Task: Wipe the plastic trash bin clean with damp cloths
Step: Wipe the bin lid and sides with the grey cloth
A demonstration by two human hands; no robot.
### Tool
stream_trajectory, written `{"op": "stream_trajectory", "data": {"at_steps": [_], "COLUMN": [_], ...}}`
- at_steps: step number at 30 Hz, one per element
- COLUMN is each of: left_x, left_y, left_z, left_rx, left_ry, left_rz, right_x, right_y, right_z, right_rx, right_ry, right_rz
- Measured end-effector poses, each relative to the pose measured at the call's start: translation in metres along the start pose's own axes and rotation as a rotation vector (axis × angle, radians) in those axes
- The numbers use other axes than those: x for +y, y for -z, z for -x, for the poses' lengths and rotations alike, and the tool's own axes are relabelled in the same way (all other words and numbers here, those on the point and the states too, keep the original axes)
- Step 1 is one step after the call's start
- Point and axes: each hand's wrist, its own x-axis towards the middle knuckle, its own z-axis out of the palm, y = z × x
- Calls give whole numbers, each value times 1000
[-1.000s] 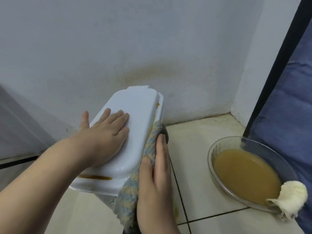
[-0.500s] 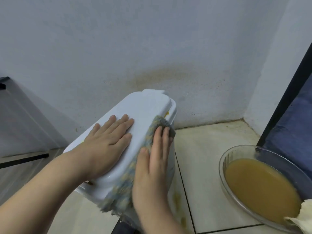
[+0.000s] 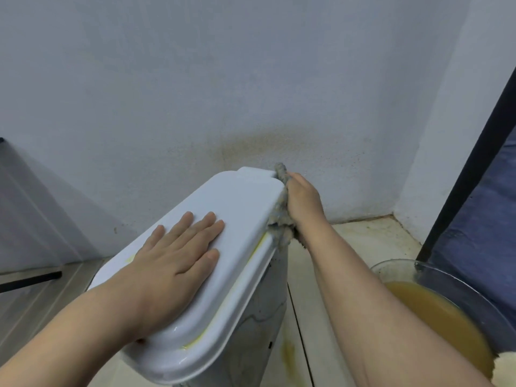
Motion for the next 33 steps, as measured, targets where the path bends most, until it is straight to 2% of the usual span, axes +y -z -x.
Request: {"op": "stream_trajectory", "data": {"at_steps": [3, 5, 7, 11, 13, 16, 18, 21, 23, 25, 27, 31, 33], "left_x": [1, 2, 1, -1, -1, 0, 1, 1, -1, -4, -6, -5, -4], "left_y": [2, 1, 1, 2, 3, 3, 4, 3, 3, 2, 2, 3, 3], "left_z": [0, -1, 0, -1, -1, -1, -1, -2, -1, 0, 1, 2, 1], "left_rx": [-15, -19, -21, -28, -34, -33, -37, -31, -31, -28, -27, -39, -39], "left_ry": [-1, -10, -17, -24, -30, -31, -25, -23, -21, -28, -37, -42, -40], "left_rz": [0, 13, 37, 73, 80, 75, 76, 87, 89, 88, 81, 69, 60], "right_x": [5, 19, 27, 9, 6, 9, 13, 21, 21, 20, 19, 1, 3], "right_y": [-4, -15, -17, 1, 3, 0, -8, -43, -71, -80, -67, -26, -35], "right_z": [5, 36, 49, 5, -1, 19, 44, 118, 175, 196, 168, 86, 97], "right_rx": [62, 175, 208, 40, 7, 64, 169, 296, 304, 280, 246, 168, 184], "right_ry": [31, 176, 277, 104, 94, 119, 139, 243, 309, 300, 278, 54, 79], "right_rz": [18, 88, 109, 14, 27, 40, 95, 40, -14, -73, -79, -124, -111]}}
